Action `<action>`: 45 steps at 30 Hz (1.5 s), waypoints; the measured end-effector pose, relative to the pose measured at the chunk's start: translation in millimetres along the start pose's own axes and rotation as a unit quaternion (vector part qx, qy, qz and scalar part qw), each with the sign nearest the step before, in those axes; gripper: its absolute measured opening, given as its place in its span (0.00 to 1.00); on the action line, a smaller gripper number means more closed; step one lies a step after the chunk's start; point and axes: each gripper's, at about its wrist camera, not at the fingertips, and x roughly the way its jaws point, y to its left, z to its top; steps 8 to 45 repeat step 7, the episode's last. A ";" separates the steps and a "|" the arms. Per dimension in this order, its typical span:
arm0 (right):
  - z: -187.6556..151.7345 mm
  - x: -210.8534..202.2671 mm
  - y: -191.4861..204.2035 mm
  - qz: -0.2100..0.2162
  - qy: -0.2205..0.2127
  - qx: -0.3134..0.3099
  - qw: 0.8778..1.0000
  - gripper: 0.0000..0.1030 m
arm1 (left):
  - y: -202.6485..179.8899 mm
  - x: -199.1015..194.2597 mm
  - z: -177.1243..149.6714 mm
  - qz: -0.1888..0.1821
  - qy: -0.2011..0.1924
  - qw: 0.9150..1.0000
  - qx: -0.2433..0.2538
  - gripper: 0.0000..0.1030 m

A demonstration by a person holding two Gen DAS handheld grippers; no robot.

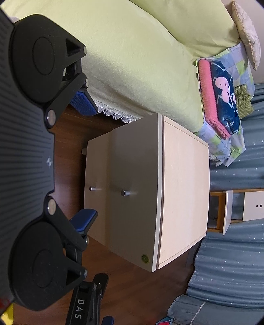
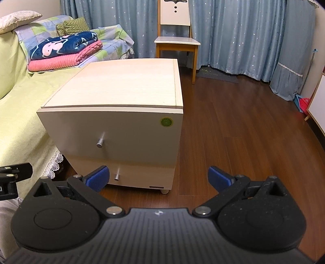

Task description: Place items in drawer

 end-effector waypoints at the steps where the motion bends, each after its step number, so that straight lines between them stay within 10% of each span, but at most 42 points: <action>1: 0.1 1.1 0.4 0.000 0.001 0.000 1.000 0.99 | 0.2 0.5 -0.1 0.000 0.000 1.000 0.000 0.96; 45: 0.5 4.9 3.6 0.004 0.003 -0.003 1.000 0.99 | 4.3 3.8 1.8 -0.007 -0.005 1.000 -0.005 0.96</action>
